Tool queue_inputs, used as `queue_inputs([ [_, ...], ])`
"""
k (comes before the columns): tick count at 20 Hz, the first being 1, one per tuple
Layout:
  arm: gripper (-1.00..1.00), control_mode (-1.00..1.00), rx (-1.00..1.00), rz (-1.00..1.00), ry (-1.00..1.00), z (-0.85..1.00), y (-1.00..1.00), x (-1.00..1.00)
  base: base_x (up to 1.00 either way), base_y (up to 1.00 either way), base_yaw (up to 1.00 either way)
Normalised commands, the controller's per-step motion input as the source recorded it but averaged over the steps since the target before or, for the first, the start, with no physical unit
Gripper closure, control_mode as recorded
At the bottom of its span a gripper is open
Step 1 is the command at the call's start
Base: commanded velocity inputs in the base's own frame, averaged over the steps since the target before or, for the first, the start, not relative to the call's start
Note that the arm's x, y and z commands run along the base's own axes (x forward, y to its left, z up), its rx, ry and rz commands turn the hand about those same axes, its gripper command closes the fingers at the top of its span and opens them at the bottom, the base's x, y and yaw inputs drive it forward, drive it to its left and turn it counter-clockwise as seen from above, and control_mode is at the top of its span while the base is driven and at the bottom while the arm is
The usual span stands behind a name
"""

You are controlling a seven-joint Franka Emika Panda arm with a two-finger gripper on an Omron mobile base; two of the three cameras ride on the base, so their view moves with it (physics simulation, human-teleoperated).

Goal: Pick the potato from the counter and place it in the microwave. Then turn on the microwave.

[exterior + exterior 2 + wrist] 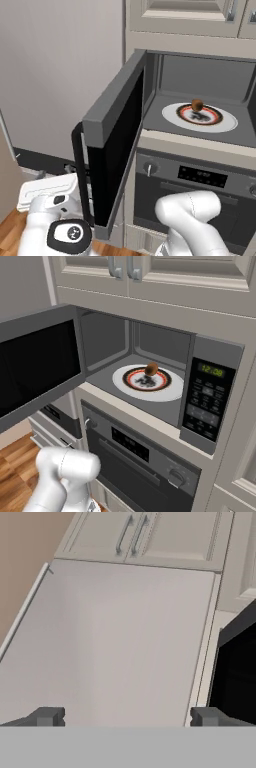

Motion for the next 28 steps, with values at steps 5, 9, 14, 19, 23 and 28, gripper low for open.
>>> queue_inputs([
  [5, -1.00, -1.00, 0.00, 0.01, 0.00, 0.00, -0.50, -0.11, 0.00, 0.00, 0.00],
  [9, -1.00, -1.00, 0.00, 0.00, 0.00, 0.00, -0.51, -0.13, 0.00, 0.00, 0.00],
  [14, -1.00, -1.00, 0.00, 0.00, -0.01, 0.00, -0.55, -0.18, 0.00, 0.00, 0.00],
  [19, -1.00, -1.00, 0.00, 0.00, -0.03, 0.00, -0.60, -0.20, 0.00, 0.00, 0.00],
  [23, -1.00, -1.00, 0.00, 0.00, -0.04, 0.00, -0.62, -0.17, 0.00, 0.00, 0.00],
  [28, -1.00, -1.00, 0.00, 0.00, -0.03, 0.00, -0.63, -0.09, 0.00, 0.00, 0.00],
])
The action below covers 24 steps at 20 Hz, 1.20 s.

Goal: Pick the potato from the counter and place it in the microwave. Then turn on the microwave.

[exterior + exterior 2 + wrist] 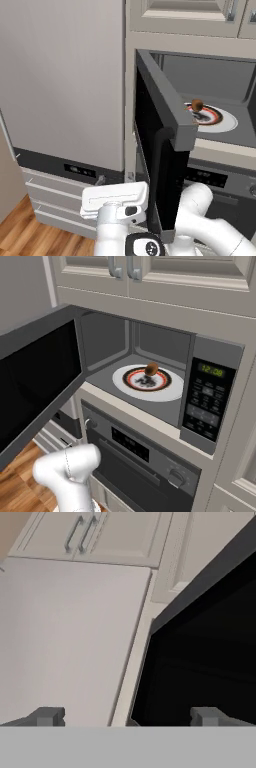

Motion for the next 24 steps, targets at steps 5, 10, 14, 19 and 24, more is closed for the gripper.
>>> queue_inputs([
  [5, -1.00, -1.00, 0.00, 0.00, -0.02, 0.00, -0.62, -0.01, 0.00, 0.00, 0.00],
  [10, -1.00, -1.00, 0.00, 0.00, -0.02, 0.00, -0.67, -0.02, 0.00, 0.00, 0.00],
  [14, -1.00, -1.00, 0.00, 0.00, -0.04, 0.00, -0.75, -0.09, 0.00, 0.00, 0.00],
  [19, -1.00, -1.00, 0.00, 0.00, -0.05, 0.00, -0.78, -0.09, 0.00, 0.00, 0.00],
  [24, -1.00, -1.00, 0.00, 0.00, -0.05, 0.00, -0.77, -0.03, 0.00, 0.00, 0.00],
])
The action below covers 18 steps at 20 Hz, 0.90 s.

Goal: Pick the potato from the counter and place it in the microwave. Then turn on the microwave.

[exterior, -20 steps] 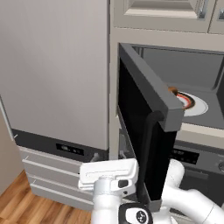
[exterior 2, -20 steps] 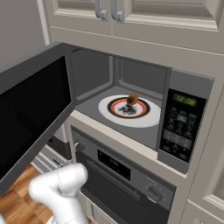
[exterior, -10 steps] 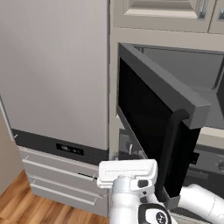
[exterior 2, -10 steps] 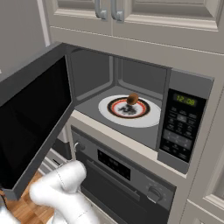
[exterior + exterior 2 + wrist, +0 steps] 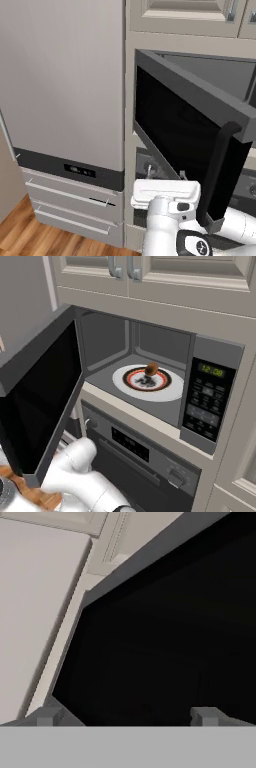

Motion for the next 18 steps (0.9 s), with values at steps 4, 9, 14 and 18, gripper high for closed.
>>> queue_inputs([
  [4, -1.00, -1.00, 0.00, 0.00, -0.07, 0.00, -0.72, 0.00, 0.00, 0.00, 0.00],
  [9, -1.00, -1.00, 0.00, 0.00, -0.07, 0.00, -0.71, 0.00, 0.00, 0.00, 0.00],
  [14, -1.00, -1.00, 0.00, 0.00, -0.07, 0.00, -0.69, 0.00, 0.00, 0.00, 0.00],
  [18, -1.00, -1.00, 0.00, 0.00, -0.05, 0.00, -0.63, 0.07, 0.00, 0.00, 0.00],
])
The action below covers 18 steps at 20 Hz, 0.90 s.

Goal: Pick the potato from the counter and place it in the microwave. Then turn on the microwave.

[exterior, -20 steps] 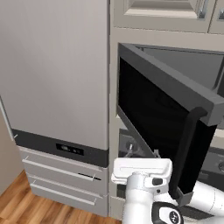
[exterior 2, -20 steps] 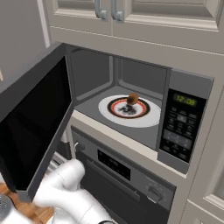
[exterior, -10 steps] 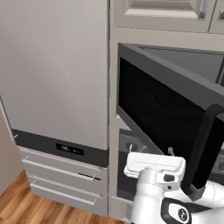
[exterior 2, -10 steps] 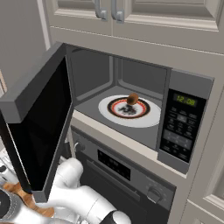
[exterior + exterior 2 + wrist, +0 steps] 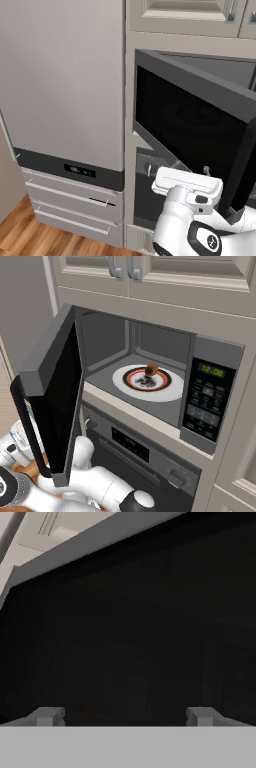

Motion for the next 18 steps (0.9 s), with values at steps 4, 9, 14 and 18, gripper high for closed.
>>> queue_inputs([
  [4, -1.00, -1.00, 0.00, 0.00, -0.04, 0.00, -0.59, 0.19, 0.00, 0.00, 0.00],
  [9, -1.00, -1.00, 0.00, 0.00, -0.03, 0.00, -0.59, 0.30, 0.00, 0.00, 0.00],
  [14, -1.00, -1.00, 0.00, 0.01, -0.02, 0.00, -0.57, 0.31, 0.00, 0.00, 0.00],
  [18, -1.00, -1.00, 0.00, 0.04, -0.01, 0.00, -0.54, 0.44, 0.00, 0.00, 0.00],
])
